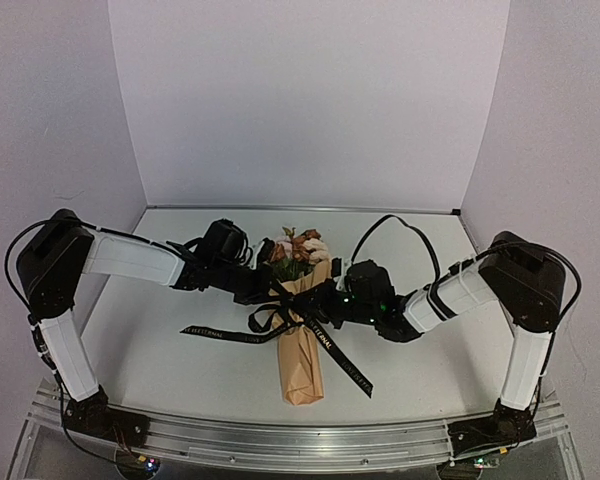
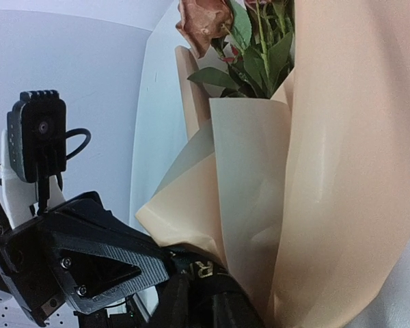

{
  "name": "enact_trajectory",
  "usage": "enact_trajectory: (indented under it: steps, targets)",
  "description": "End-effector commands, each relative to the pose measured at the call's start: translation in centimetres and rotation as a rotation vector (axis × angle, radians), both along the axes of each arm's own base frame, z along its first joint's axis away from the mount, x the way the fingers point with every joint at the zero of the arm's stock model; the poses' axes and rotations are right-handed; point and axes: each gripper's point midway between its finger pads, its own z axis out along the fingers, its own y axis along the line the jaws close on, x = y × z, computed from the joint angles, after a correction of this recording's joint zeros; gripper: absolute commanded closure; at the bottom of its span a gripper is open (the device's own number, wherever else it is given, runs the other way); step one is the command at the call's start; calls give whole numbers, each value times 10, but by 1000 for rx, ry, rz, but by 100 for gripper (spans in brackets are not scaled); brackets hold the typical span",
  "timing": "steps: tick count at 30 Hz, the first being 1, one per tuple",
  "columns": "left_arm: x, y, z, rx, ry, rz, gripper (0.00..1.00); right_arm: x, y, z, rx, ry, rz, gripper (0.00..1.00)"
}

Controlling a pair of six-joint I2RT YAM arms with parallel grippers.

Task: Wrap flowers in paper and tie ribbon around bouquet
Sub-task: Cross the half-tied ribbon over the folded bouquet.

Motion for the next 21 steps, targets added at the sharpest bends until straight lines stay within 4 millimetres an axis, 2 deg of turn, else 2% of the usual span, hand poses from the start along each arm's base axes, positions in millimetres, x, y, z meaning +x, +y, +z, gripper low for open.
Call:
enact_trajectory:
  steps: [1, 3, 12, 21]
  targets:
    - [2, -2, 30, -38, -83, -6, 100, 8, 6, 25, 30, -43, -16, 95]
    - [2, -1, 29, -36, -82, 0, 100, 7, 4, 25, 23, -44, -20, 100]
    - [9, 6, 32, -35, -96, 50, 100, 1, -18, 16, -31, -48, -60, 100]
    - [12, 6, 33, -71, -78, 57, 100, -6, -21, 8, -51, -40, -46, 100]
